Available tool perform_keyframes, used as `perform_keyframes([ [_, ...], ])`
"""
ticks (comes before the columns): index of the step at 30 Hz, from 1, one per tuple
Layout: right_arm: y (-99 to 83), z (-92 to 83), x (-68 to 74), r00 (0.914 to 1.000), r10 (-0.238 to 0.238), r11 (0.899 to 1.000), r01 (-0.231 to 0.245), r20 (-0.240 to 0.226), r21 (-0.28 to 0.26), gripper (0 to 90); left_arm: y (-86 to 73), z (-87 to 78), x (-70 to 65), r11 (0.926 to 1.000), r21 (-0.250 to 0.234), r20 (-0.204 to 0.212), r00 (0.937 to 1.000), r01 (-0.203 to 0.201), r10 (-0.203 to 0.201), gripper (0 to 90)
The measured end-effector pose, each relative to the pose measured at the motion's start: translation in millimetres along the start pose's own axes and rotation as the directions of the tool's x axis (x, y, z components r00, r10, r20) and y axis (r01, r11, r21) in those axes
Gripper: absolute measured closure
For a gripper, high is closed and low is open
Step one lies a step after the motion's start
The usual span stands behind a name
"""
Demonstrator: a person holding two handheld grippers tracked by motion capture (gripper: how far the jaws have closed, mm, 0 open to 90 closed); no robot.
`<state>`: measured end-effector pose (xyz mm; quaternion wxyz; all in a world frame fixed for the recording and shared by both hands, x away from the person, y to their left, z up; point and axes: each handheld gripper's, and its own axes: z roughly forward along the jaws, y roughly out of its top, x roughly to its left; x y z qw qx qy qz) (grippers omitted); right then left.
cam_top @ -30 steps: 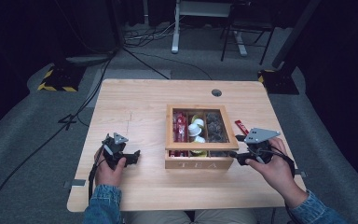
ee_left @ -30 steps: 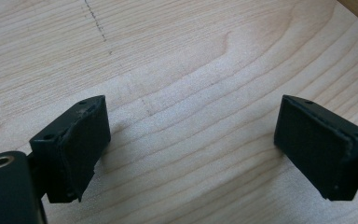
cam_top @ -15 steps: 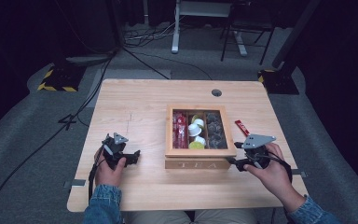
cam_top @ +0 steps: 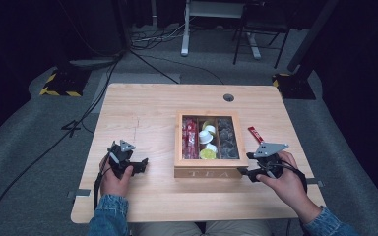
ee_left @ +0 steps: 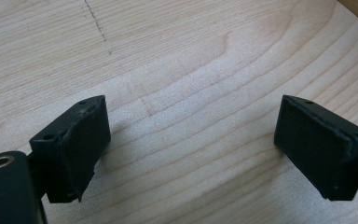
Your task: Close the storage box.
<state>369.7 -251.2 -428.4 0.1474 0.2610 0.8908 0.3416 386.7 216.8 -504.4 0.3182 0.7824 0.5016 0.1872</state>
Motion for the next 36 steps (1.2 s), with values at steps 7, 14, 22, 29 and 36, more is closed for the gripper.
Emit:
perform_keyframes([
  [7, -1.8, -5.7, -1.8, 0.9984, 0.048, 0.998, -0.049, -0.031, -0.048, 31.4, -0.1, 0.2, -0.1, 1.0000, -0.002, -0.001, 1.0000, 0.000, 0.000, 10.9],
  [14, 7.7, -20.7, -8.1, 0.9957, 0.079, 0.990, -0.084, -0.048, -0.111, 29.4, -0.2, 0.0, -0.3, 1.0000, -0.002, -0.002, 1.0000, 0.001, -0.001, 10.9],
  [22, 9.6, -39.2, -31.8, 0.9891, 0.144, 0.980, -0.147, -0.032, -0.136, 26.7, -0.2, 0.0, -0.3, 1.0000, -0.002, -0.002, 1.0000, 0.001, -0.001, 10.9],
  [29, 0.9, -54.0, -61.7, 0.9864, 0.164, 0.980, -0.163, 0.005, -0.112, 26.2, -0.2, 0.0, -0.2, 1.0000, -0.001, -0.002, 1.0000, 0.001, -0.001, 10.9],
  [36, -15.6, -57.2, -89.1, 0.9737, 0.224, 0.969, -0.218, 0.042, -0.113, 26.1, 0.0, 0.2, -0.1, 1.0000, 0.000, 0.001, 1.0000, 0.003, -0.003, 10.8],
])
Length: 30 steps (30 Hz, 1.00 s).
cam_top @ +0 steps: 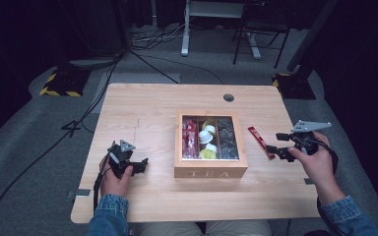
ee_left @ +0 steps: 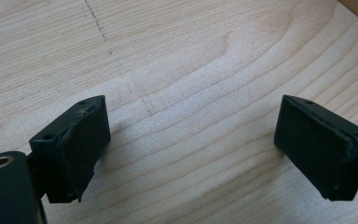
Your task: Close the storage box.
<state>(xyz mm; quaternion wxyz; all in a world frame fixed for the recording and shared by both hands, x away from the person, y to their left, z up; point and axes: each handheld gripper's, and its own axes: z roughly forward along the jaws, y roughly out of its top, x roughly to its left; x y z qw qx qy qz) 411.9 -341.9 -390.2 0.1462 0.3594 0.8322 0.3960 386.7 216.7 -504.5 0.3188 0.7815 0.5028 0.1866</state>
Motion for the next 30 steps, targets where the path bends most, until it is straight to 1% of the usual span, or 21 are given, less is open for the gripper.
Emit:
perform_keyframes([
  [2, -3.8, -0.4, -7.2, 0.9999, 0.011, 1.000, -0.011, 0.010, 0.010, 25.8, 0.2, 0.1, 0.2, 1.0000, 0.001, 0.001, 1.0000, 0.000, 0.000, 10.8],
  [4, -8.4, -1.1, -13.9, 1.0000, -0.003, 0.999, 0.003, 0.007, 0.034, 24.9, 0.5, 0.5, 0.4, 1.0000, 0.000, 0.002, 1.0000, 0.002, -0.002, 10.7],
  [5, -10.2, -1.6, -16.0, 0.9999, -0.012, 0.998, 0.012, -0.003, 0.054, 23.8, 0.6, 0.6, 0.4, 1.0000, 0.000, 0.002, 1.0000, 0.003, -0.003, 10.7],
  [7, -15.7, -2.5, -20.7, 0.9992, -0.026, 0.991, 0.030, -0.031, 0.127, 20.9, 0.5, 0.8, 0.5, 1.0000, -0.002, 0.000, 1.0000, 0.003, -0.003, 10.7],
  [8, -18.9, -2.1, -22.3, 0.9993, -0.018, 0.990, 0.023, -0.032, 0.141, 20.7, 0.7, 0.7, 0.5, 1.0000, 0.000, 0.000, 1.0000, 0.002, -0.002, 10.7],
  [10, -25.8, -0.2, -25.4, 0.9998, 0.015, 0.993, -0.013, -0.014, 0.117, 20.7, 0.7, 0.7, 0.5, 1.0000, 0.000, 0.000, 1.0000, 0.002, -0.002, 10.7],
  [12, -34.0, 3.2, -29.3, 0.9987, 0.049, 0.994, -0.047, -0.014, 0.102, 20.7, 0.7, 0.7, 0.5, 1.0000, 0.000, 0.000, 1.0000, 0.002, -0.002, 10.7],
  [15, -44.6, 9.4, -34.5, 0.9966, 0.082, 0.993, -0.081, -0.007, 0.089, 20.7, 0.7, 0.6, 0.7, 1.0000, 0.001, 0.000, 1.0000, 0.000, 0.000, 10.7],
  [22, -65.1, 21.6, -42.7, 0.9941, 0.108, 0.990, -0.109, 0.011, 0.088, 20.7, 0.8, 0.8, 0.7, 1.0000, 0.000, 0.000, 1.0000, 0.001, -0.001, 10.7],
  [25, -76.6, 27.9, -43.9, 0.9926, 0.121, 0.988, -0.122, 0.012, 0.093, 20.7, 0.8, 0.8, 0.7, 1.0000, -0.001, -0.001, 1.0000, 0.002, -0.002, 10.7],
  [27, -82.5, 31.0, -44.6, 0.9929, 0.118, 0.988, -0.119, 0.014, 0.094, 20.7, 1.0, 1.0, 0.9, 1.0000, -0.003, -0.004, 1.0000, 0.000, 0.000, 10.7],
  [30, -88.8, 34.0, -44.3, 0.9919, 0.125, 0.987, -0.126, 0.021, 0.094, 20.7, 1.2, 1.2, 0.8, 1.0000, -0.002, -0.003, 1.0000, 0.004, -0.004, 10.7],
])
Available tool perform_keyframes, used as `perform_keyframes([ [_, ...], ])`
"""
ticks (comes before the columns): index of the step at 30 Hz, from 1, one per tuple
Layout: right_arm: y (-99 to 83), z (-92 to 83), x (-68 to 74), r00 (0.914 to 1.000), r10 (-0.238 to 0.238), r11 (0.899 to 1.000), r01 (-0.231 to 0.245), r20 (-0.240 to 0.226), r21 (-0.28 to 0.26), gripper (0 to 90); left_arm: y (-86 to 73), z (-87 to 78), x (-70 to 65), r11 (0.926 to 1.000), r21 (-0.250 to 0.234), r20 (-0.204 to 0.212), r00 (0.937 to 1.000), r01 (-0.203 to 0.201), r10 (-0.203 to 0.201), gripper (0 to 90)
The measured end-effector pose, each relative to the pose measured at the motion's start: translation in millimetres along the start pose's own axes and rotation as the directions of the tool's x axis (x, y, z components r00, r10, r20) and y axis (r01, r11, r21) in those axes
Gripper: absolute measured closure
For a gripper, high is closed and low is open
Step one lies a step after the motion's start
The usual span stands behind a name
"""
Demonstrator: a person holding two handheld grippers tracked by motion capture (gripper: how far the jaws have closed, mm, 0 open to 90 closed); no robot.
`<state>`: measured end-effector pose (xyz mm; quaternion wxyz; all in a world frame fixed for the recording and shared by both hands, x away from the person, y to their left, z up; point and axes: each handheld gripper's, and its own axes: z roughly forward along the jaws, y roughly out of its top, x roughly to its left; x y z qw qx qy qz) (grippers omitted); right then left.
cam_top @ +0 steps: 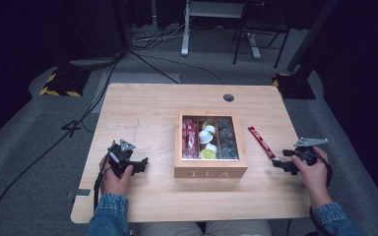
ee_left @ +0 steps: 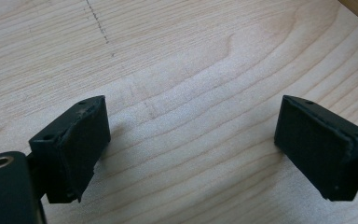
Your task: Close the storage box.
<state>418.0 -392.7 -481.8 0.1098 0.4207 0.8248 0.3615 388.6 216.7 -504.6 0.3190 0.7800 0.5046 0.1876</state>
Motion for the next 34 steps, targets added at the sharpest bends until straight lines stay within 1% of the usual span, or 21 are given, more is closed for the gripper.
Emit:
perform_keyframes([
  [3, -6.3, 3.5, -1.0, 1.0000, -0.007, 1.000, 0.007, 0.002, -0.010, 19.8, 0.1, 0.0, 0.0, 1.0000, 0.000, 0.000, 1.0000, 0.000, 0.000, 10.7],
  [4, -7.9, 4.0, -0.7, 1.0000, 0.002, 1.000, -0.002, 0.005, -0.008, 19.8, 0.2, 0.2, 0.2, 1.0000, -0.001, -0.001, 1.0000, -0.002, 0.002, 10.7],
  [6, -10.5, 5.4, -0.9, 0.9999, 0.002, 1.000, -0.001, 0.011, -0.021, 19.8, 0.6, 0.4, 0.3, 1.0000, 0.001, -0.002, 1.0000, -0.001, 0.001, 10.7],
  [9, -13.9, 6.0, 0.3, 0.9997, -0.011, 1.000, 0.012, 0.021, -0.028, 19.8, 0.9, 0.7, 0.5, 1.0000, 0.001, -0.003, 1.0000, 0.000, 0.000, 10.7],
  [11, -16.6, 6.8, 1.5, 0.9996, -0.013, 0.999, 0.014, 0.025, -0.040, 15.5, 1.1, 0.8, 0.7, 1.0000, 0.003, -0.001, 1.0000, 0.000, 0.000, 10.7],
  [13, -17.9, 7.4, 1.9, 0.9993, -0.026, 0.999, 0.027, 0.026, -0.047, 15.3, 1.1, 0.9, 0.4, 1.0000, 0.002, -0.002, 1.0000, 0.004, -0.004, 10.7],
  [16, -19.7, 9.4, 3.6, 0.9978, -0.041, 0.997, 0.044, 0.052, -0.061, 14.6, 1.1, 0.9, 0.4, 1.0000, 0.002, -0.002, 1.0000, 0.004, -0.004, 10.7],
  [17, -20.5, 10.5, 4.6, 0.9966, -0.042, 0.997, 0.046, 0.071, -0.067, 14.6, 1.1, 0.9, 0.5, 1.0000, 0.002, -0.002, 1.0000, 0.003, -0.003, 10.7],
  [20, -20.0, 12.2, 7.0, 0.9926, -0.068, 0.996, 0.074, 0.101, -0.056, 13.6, 1.1, 0.9, 0.4, 1.0000, 0.002, -0.002, 1.0000, 0.004, -0.004, 10.7],
  [21, -19.9, 12.8, 7.7, 0.9919, -0.071, 0.996, 0.077, 0.105, -0.055, 13.0, 1.1, 0.9, 0.3, 1.0000, 0.002, -0.002, 1.0000, 0.004, -0.004, 10.7],
  [23, -19.7, 13.1, 7.6, 0.9912, -0.071, 0.996, 0.077, 0.112, -0.052, 11.6, 1.1, 0.8, 0.6, 1.0000, 0.003, -0.002, 1.0000, 0.001, -0.001, 10.7],
  [25, -19.1, 13.9, 7.2, 0.9903, -0.060, 0.997, 0.065, 0.125, -0.044, 8.3, 1.0, 0.6, 0.4, 1.0000, 0.004, -0.005, 1.0000, 0.003, -0.003, 10.7],
  [30, -18.9, 14.2, 7.1, 0.9902, -0.055, 0.997, 0.061, 0.128, -0.043, 7.7, 0.1, -0.1, -0.6, 0.9998, 0.002, -0.016, 0.9997, 0.020, -0.020, 10.7],
  [34, -18.9, 14.2, 7.1, 0.9902, -0.055, 0.997, 0.061, 0.129, -0.043, 7.7, -0.4, -0.6, -1.0, 0.9997, 0.001, -0.024, 0.9994, 0.024, -0.024, 10.7],
])
